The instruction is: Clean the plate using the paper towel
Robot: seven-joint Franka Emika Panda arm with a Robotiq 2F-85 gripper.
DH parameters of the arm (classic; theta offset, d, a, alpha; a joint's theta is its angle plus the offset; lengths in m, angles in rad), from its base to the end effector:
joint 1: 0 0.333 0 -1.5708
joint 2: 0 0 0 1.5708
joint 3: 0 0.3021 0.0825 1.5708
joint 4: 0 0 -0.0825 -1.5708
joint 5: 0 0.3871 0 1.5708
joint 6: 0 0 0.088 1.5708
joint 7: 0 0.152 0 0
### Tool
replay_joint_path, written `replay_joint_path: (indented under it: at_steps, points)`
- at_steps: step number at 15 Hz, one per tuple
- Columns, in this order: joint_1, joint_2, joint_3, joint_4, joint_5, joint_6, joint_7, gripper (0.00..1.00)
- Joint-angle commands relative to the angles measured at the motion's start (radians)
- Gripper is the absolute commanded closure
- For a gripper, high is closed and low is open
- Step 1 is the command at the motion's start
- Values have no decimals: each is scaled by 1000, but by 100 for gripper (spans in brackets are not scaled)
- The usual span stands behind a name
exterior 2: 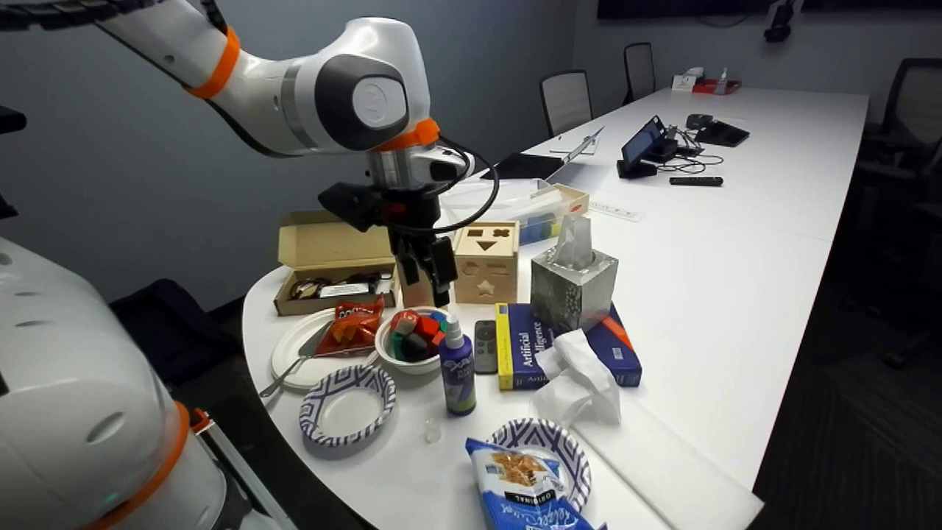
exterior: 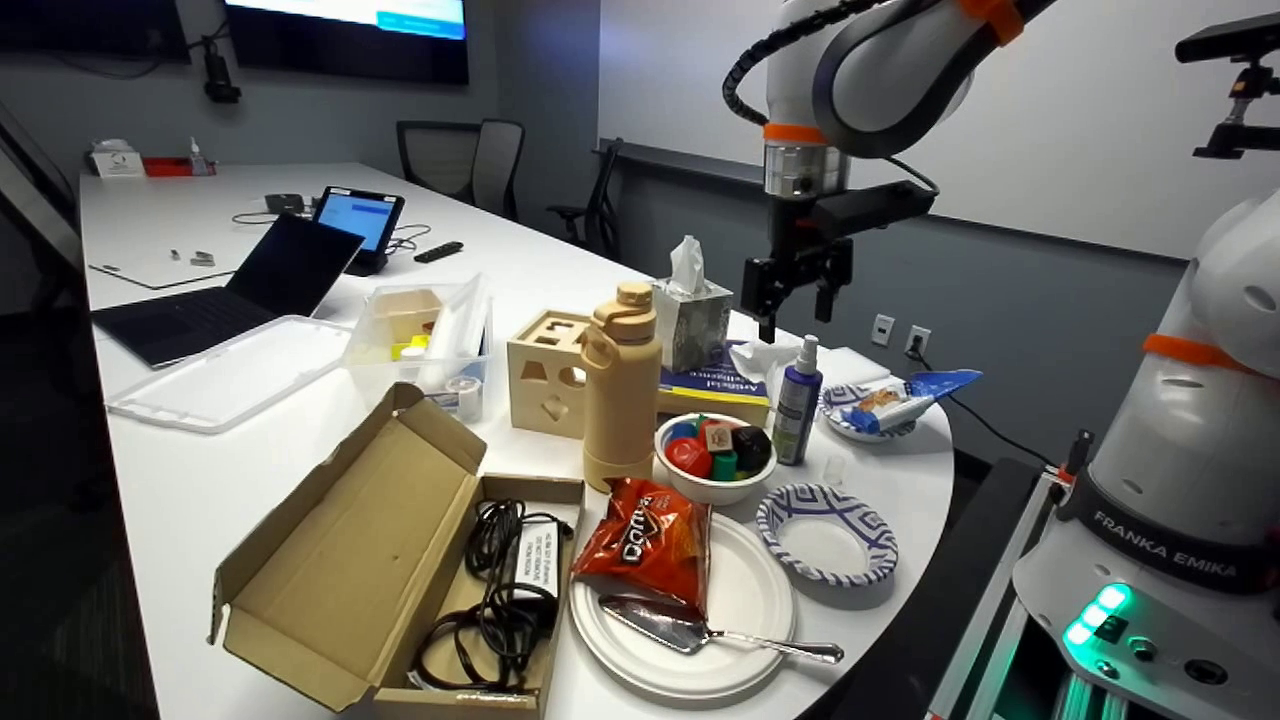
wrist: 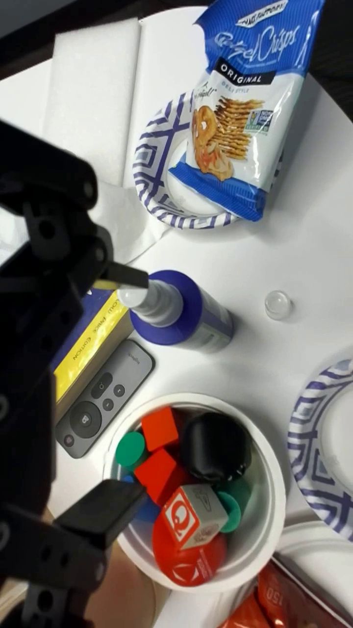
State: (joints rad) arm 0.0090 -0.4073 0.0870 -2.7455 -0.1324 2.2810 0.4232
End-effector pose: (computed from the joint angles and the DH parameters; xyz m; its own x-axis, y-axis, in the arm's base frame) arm 0.3708 0.0234 0.2771 0.9698 -0.2439 -0.0068 -0.2404 -0.9599 0.1445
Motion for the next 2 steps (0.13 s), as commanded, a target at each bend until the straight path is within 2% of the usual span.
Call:
replay_joint_path:
  at_steps: [1, 2]
  points:
    - [-5, -53, 4, 1, 51, -52, -26, 0]
    - [-4, -56, 5, 1, 55, -56, -29, 0]
